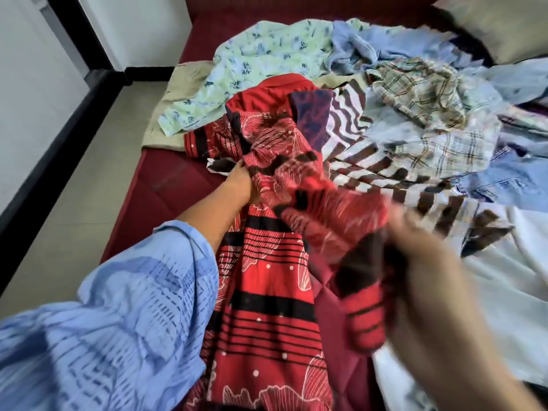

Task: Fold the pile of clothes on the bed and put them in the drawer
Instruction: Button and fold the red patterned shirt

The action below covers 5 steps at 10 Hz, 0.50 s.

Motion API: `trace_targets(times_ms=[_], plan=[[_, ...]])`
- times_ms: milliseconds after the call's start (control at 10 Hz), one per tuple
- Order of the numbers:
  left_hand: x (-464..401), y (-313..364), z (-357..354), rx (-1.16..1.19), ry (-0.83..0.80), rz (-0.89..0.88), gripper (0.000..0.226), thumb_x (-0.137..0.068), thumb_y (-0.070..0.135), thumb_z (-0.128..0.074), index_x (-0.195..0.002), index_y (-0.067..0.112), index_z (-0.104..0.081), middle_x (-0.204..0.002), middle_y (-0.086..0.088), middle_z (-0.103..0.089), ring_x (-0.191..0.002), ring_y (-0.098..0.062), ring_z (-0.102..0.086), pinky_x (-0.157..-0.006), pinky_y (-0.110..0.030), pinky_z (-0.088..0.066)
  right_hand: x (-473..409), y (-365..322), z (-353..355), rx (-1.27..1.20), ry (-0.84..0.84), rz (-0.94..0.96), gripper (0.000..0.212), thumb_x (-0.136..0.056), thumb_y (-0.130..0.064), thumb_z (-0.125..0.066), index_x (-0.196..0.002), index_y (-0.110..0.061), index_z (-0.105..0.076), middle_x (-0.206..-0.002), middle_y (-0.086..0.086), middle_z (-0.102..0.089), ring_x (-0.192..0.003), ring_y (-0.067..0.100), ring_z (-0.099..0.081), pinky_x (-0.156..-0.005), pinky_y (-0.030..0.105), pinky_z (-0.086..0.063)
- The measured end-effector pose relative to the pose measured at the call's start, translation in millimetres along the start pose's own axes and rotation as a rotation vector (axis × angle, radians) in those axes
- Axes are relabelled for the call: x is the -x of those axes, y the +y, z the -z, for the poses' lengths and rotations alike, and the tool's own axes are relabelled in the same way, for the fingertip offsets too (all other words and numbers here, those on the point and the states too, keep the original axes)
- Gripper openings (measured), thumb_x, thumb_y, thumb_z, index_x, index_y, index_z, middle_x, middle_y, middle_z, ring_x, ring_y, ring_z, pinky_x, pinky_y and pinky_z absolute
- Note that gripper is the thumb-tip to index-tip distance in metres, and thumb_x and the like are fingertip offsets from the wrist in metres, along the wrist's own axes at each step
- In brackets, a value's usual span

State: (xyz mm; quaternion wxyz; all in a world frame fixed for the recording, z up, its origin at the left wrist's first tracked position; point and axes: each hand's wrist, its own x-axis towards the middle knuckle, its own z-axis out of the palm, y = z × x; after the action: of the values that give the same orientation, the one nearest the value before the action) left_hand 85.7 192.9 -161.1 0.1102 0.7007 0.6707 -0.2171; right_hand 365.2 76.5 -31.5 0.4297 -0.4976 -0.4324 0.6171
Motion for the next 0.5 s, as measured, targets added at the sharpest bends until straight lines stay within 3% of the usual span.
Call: trace_targets(times_ms=[100,200,300,400,500], plan=[[24,-7,0,-0.131,0.004,-0.019,0.044,-0.1,0.014,-0.035,-0.144,0.008,-0.035,-0.154,-0.011,-0.031,-0.144,-0.024,-0.023,-0.117,-0.035,-0.011,67,118,-66,-0.214,0.316,-0.204,0.028,-0.083,-0.021,-0.06,-0.057,-0.015,-0.068,-0.048,-0.012,-0.058,-0.055,0.003,-0.057,-0.06,0.016,-0.051],[18,-11,-18,-0.25,0.141,-0.03,0.039,-0.095,0.02,-0.044,-0.132,0.011,-0.052,-0.146,-0.01,-0.043,-0.139,-0.026,-0.029,-0.116,-0.038,-0.015,106,152,-81,-0.145,0.237,-0.332,0.04,-0.091,0.016,-0.046,-0.074,-0.018,-0.059,-0.048,-0.001,-0.057,-0.036,0.002,-0.048,-0.039,0.012,-0.041],[24,-22,-31,-0.348,0.198,-0.09,0.036,-0.098,0.023,-0.038,-0.124,0.009,-0.058,-0.136,-0.009,-0.05,-0.134,-0.025,-0.033,-0.11,-0.038,-0.026,124,188,-80,-0.082,0.275,-0.439,0.048,-0.086,0.022,-0.05,-0.09,-0.026,-0.047,-0.076,0.012,-0.059,-0.042,0.007,-0.057,-0.042,0.022,-0.05],[28,-40,-44,-0.251,0.355,-0.199,0.034,-0.096,0.02,-0.04,-0.122,0.008,-0.058,-0.133,-0.007,-0.05,-0.131,-0.024,-0.039,-0.104,-0.037,-0.032,118,179,-66,0.161,0.165,-0.244,0.047,-0.081,0.018,-0.058,-0.081,-0.029,-0.05,-0.087,0.004,-0.059,-0.057,-0.002,-0.057,-0.057,0.014,-0.046],[33,-61,-53,-0.025,0.438,-0.121,0.04,-0.091,0.013,-0.043,-0.129,0.012,-0.057,-0.142,-0.002,-0.047,-0.126,-0.027,-0.049,-0.098,-0.04,-0.04,91,156,-73,0.386,0.03,-0.014,0.021,-0.088,-0.01,-0.061,-0.093,-0.028,-0.052,-0.1,-0.007,-0.058,-0.089,0.002,-0.057,-0.081,0.024,-0.042]])
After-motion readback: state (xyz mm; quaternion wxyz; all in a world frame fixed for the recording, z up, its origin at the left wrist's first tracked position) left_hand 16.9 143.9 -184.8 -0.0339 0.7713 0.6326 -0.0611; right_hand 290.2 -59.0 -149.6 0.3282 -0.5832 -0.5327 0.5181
